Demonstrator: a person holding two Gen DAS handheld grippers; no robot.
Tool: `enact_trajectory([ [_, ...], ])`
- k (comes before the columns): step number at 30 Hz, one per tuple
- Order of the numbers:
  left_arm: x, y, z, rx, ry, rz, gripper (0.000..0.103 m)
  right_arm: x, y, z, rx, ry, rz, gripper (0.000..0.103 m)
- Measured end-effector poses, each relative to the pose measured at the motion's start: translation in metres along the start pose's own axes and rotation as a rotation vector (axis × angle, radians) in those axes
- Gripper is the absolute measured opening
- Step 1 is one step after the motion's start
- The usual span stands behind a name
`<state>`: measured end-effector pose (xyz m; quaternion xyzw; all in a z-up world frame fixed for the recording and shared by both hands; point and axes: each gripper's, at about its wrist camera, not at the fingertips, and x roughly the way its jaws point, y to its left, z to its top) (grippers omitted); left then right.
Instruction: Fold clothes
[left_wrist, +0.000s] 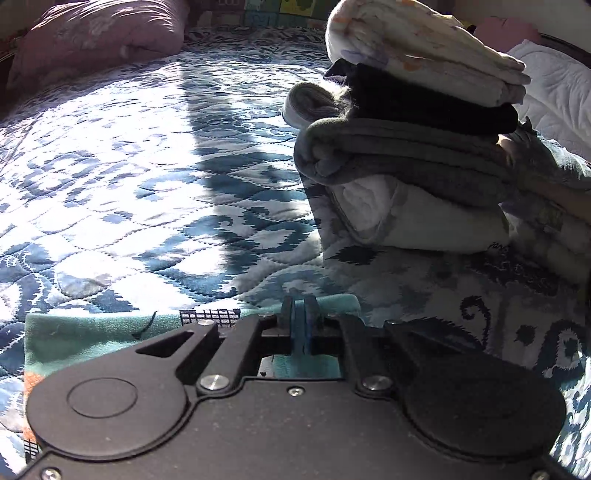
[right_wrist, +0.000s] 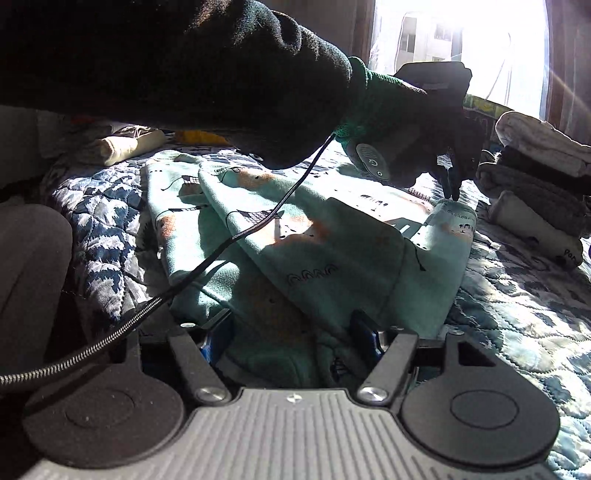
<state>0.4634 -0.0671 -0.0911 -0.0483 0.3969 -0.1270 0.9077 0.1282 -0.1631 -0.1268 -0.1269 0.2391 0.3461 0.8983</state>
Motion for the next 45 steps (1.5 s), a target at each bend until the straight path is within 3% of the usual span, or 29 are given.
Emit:
enact_trajectory([
  [3, -0.006, -0.008, -0.005, 0.043, 0.013, -0.023, 0.006, 0.001, 0.001, 0.000, 0.003, -0.001, -0.002, 0.070],
  [7, 0.032, -0.011, -0.015, 0.097, 0.087, 0.045, 0.007, 0.002, 0.000, 0.000, 0.003, -0.001, -0.004, 0.070],
  [10, 0.021, -0.009, -0.007, 0.062, 0.077, 0.038, 0.008, 0.003, 0.001, 0.001, 0.001, 0.001, -0.010, 0.070],
  [12, -0.005, -0.009, -0.008, 0.081, 0.012, 0.033, 0.013, 0.003, 0.002, 0.002, -0.003, 0.001, -0.015, 0.070],
  [17, -0.087, 0.022, -0.035, 0.075, -0.052, 0.057, 0.019, -0.004, 0.003, 0.003, -0.003, -0.017, -0.041, 0.070],
  [22, -0.182, 0.087, -0.086, -0.055, -0.125, 0.121, 0.031, -0.017, 0.001, 0.002, -0.005, -0.048, -0.086, 0.070],
  [27, -0.243, 0.146, -0.139, -0.273, -0.163, 0.190, 0.037, -0.022, -0.001, -0.002, -0.008, -0.066, -0.115, 0.070],
  [31, -0.250, 0.176, -0.172, -0.459, -0.150, 0.172, 0.039, -0.020, -0.001, -0.007, -0.007, -0.070, -0.130, 0.070],
  [35, -0.240, 0.193, -0.196, -0.658, -0.137, 0.081, 0.039, -0.017, -0.002, -0.012, 0.001, -0.074, -0.153, 0.070],
  [38, -0.228, 0.187, -0.204, -0.698, -0.121, 0.056, 0.039, -0.016, -0.002, -0.014, 0.008, -0.089, -0.155, 0.070],
  [41, -0.214, 0.176, -0.208, -0.694, -0.109, 0.059, 0.036, -0.015, -0.002, -0.015, 0.011, -0.102, -0.153, 0.069],
  [43, -0.210, 0.168, -0.207, -0.672, -0.115, 0.064, 0.007, -0.014, -0.002, -0.016, 0.009, -0.107, -0.151, 0.069],
  [45, -0.212, 0.159, -0.204, -0.649, -0.136, 0.054, 0.004, -0.014, -0.001, -0.016, 0.008, -0.116, -0.145, 0.069],
])
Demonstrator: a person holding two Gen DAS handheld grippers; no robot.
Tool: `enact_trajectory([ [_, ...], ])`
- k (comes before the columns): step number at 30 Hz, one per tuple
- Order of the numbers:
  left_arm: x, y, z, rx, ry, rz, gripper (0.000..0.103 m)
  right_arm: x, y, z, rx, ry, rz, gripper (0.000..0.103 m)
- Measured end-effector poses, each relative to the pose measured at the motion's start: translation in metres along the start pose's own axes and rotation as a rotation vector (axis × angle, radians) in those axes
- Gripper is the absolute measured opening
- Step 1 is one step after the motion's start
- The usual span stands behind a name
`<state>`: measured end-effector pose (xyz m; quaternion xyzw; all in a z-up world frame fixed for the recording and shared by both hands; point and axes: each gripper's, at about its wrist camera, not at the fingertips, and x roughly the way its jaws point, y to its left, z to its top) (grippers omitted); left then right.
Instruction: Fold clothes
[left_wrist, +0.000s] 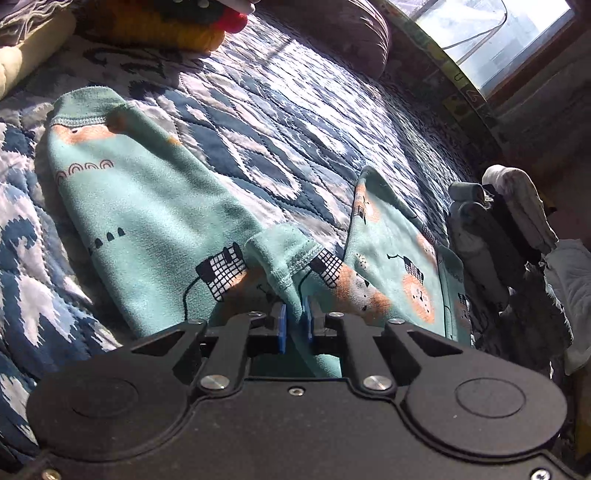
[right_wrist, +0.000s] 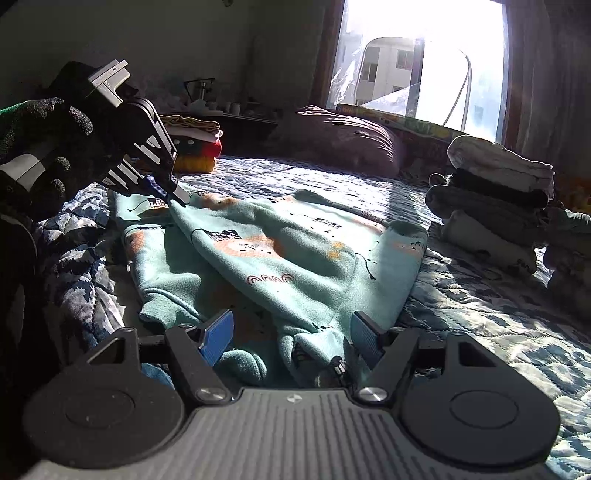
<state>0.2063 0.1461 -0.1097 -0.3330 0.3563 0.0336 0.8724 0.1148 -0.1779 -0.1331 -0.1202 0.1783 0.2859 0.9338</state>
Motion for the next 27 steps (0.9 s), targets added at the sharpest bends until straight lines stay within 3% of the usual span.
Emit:
enact_trajectory([
  [7, -0.016, -0.057, 0.016, 0.053, -0.052, -0.151, 0.003, -0.002, -0.004, 0.001, 0.014, -0.017, 0.005, 0.063],
  [11, -0.010, -0.092, 0.023, 0.054, -0.053, -0.228, 0.003, -0.003, -0.007, 0.003, 0.026, -0.031, 0.003, 0.063],
  [13, -0.001, -0.110, 0.027, 0.054, -0.048, -0.257, 0.003, -0.004, -0.008, 0.003, 0.033, -0.034, 0.007, 0.057],
  [18, 0.028, -0.148, 0.031, 0.049, -0.034, -0.292, 0.002, -0.005, -0.010, 0.003, 0.056, -0.028, 0.026, 0.050],
  [27, 0.083, -0.197, 0.029, 0.067, -0.016, -0.281, 0.002, -0.001, -0.033, 0.000, 0.211, -0.016, 0.045, 0.050],
])
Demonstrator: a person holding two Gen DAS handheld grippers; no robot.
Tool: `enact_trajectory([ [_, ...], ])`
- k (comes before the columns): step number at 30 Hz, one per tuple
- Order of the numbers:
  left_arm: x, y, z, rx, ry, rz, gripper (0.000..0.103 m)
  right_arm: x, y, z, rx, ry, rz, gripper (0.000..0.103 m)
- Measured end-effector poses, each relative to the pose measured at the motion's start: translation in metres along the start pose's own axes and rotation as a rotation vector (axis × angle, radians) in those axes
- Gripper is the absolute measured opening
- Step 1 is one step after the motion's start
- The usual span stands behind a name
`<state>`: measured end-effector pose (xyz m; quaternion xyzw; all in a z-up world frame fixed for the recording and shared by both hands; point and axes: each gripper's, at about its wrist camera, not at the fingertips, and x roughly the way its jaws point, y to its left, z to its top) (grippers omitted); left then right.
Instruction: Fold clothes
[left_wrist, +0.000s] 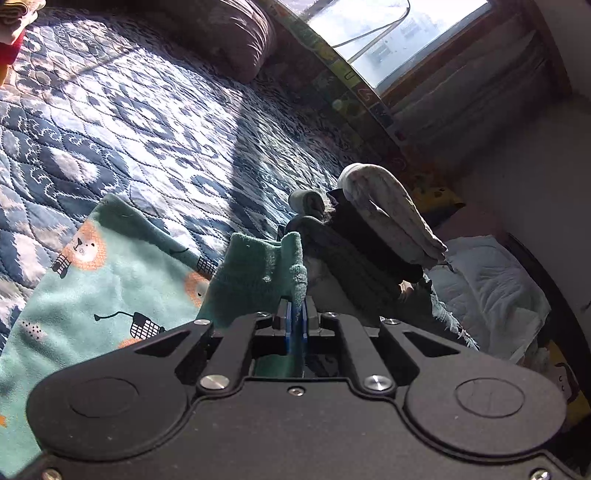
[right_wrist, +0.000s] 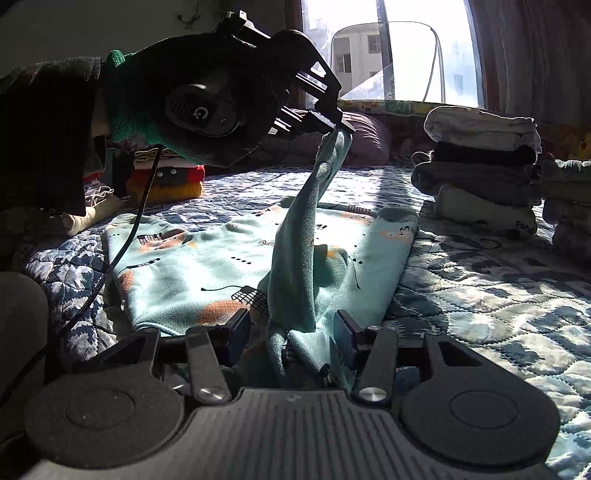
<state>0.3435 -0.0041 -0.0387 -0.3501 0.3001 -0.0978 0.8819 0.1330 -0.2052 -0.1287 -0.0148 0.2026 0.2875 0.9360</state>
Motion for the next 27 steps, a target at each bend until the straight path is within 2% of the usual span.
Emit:
enact_trajectory([
  [2, 0.014, -0.004, -0.002, 0.021, 0.005, 0.016, 0.002, 0.002, -0.007, 0.000, 0.059, 0.006, 0.026, 0.047],
  [4, 0.028, -0.005, -0.005, 0.032, 0.017, 0.030, 0.002, 0.003, -0.015, -0.001, 0.121, 0.010, 0.052, 0.038],
  [7, 0.047, -0.007, -0.011, 0.067, 0.039, 0.063, 0.002, 0.004, -0.025, -0.001, 0.217, 0.013, 0.090, 0.034],
  [12, 0.073, -0.010, -0.022, 0.129, 0.074, 0.105, 0.002, 0.010, -0.035, -0.005, 0.303, 0.045, 0.112, 0.031],
  [15, 0.072, -0.011, -0.023, 0.133, 0.074, 0.104, 0.002, 0.011, -0.038, -0.004, 0.309, 0.049, 0.104, 0.030],
  [19, 0.013, -0.003, -0.016, 0.111, 0.006, 0.007, 0.002, 0.010, -0.025, -0.001, 0.183, 0.058, 0.094, 0.034],
  [20, -0.009, 0.003, -0.016, 0.104, -0.016, -0.015, 0.002, 0.007, -0.025, 0.002, 0.170, 0.059, 0.121, 0.035],
  [22, -0.054, 0.015, -0.017, 0.091, -0.062, -0.057, 0.002, -0.001, -0.032, 0.008, 0.168, 0.042, 0.175, 0.043],
  [25, -0.103, 0.039, -0.019, 0.074, -0.115, -0.068, 0.002, -0.015, -0.063, 0.017, 0.336, -0.041, 0.283, 0.043],
  [27, -0.123, 0.057, -0.016, 0.051, -0.137, -0.064, 0.002, -0.012, -0.084, 0.020, 0.455, -0.079, 0.311, 0.043],
])
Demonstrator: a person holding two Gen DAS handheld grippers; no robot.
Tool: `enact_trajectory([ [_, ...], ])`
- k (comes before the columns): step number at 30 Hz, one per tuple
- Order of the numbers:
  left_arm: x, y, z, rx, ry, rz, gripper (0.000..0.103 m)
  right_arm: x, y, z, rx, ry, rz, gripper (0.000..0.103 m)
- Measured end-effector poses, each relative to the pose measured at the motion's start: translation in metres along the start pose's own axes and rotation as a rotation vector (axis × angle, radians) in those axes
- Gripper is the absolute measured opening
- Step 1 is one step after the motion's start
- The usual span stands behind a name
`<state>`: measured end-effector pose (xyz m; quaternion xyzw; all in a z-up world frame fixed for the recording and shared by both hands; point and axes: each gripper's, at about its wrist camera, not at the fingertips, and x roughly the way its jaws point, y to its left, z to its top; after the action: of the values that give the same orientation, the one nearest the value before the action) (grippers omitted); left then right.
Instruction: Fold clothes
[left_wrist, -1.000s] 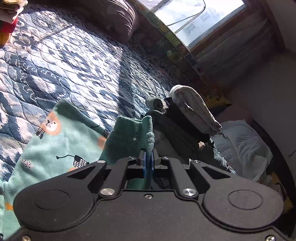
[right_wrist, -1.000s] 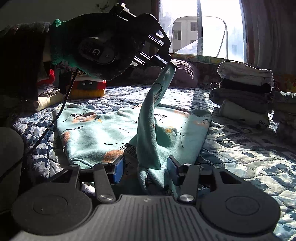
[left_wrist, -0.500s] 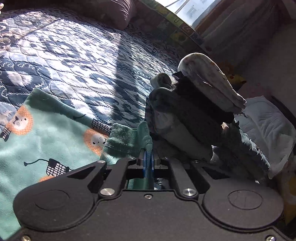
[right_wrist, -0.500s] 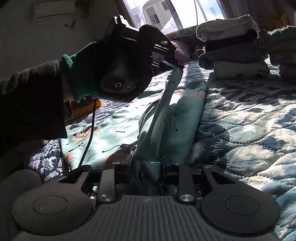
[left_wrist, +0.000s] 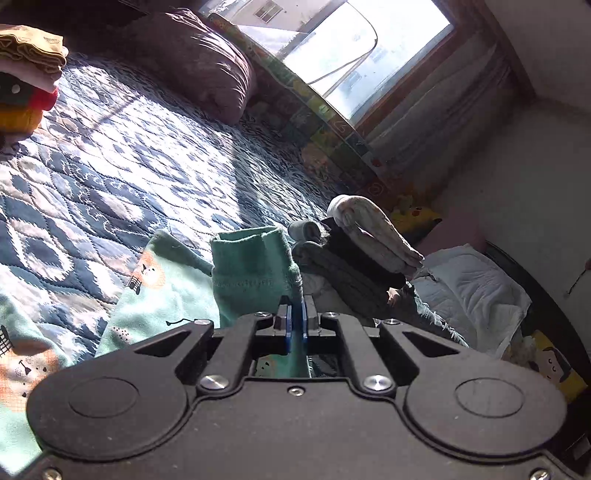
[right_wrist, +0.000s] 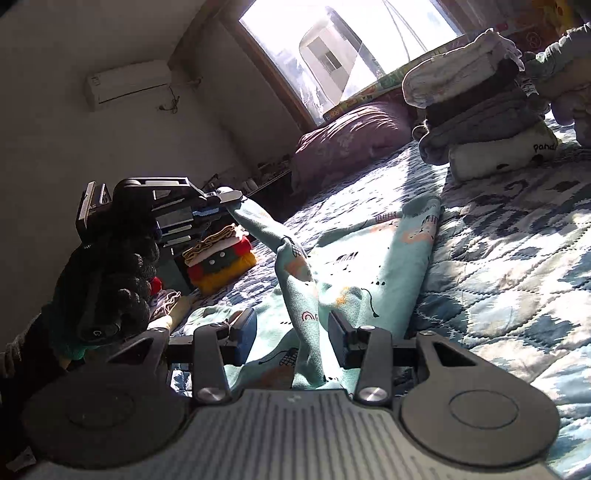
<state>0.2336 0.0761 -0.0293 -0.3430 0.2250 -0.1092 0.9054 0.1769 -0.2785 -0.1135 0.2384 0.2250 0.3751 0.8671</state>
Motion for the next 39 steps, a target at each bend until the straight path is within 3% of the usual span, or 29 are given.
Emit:
enact_trajectory([
  [3, -0.017, 0.016, 0.007, -0.015, -0.033, -0.027, 0.002, 0.018, -0.019, 0.014, 0.085, -0.008, -0.031, 0.023],
  [7, -0.019, 0.029, 0.010, -0.028, -0.021, -0.078, 0.002, 0.063, -0.023, 0.025, 0.004, 0.087, -0.081, 0.004],
  [12, -0.018, 0.037, 0.010, -0.020, 0.006, -0.125, 0.002, 0.120, -0.019, 0.018, -0.115, 0.288, -0.169, 0.000],
  [14, -0.017, 0.035, 0.009, -0.003, 0.016, -0.145, 0.002, 0.126, -0.016, 0.016, -0.132, 0.323, -0.187, 0.000],
  [20, -0.012, 0.027, 0.010, 0.007, 0.036, -0.227, 0.002, 0.122, -0.021, 0.029, -0.094, 0.319, -0.165, 0.003],
  [24, 0.003, 0.009, 0.010, 0.032, 0.068, -0.246, 0.002, 0.128, -0.018, 0.021, -0.116, 0.352, -0.148, 0.003],
  [26, 0.015, -0.004, 0.010, 0.038, 0.077, -0.251, 0.002, 0.119, -0.023, 0.024, -0.066, 0.340, -0.136, 0.003],
  [30, 0.045, -0.024, 0.009, 0.015, 0.089, -0.245, 0.002, 0.094, -0.035, 0.028, 0.032, 0.291, -0.125, 0.006],
  [32, 0.063, -0.032, 0.006, 0.011, 0.096, -0.229, 0.002, 0.074, -0.042, 0.027, 0.120, 0.256, -0.122, 0.018],
  [36, 0.098, -0.039, -0.004, -0.010, 0.121, -0.181, 0.002, 0.026, -0.058, 0.014, 0.421, 0.121, -0.031, 0.037],
  [39, 0.121, -0.041, -0.011, -0.002, 0.131, -0.130, 0.002, 0.014, -0.047, 0.003, 0.413, 0.100, -0.034, 0.054],
])
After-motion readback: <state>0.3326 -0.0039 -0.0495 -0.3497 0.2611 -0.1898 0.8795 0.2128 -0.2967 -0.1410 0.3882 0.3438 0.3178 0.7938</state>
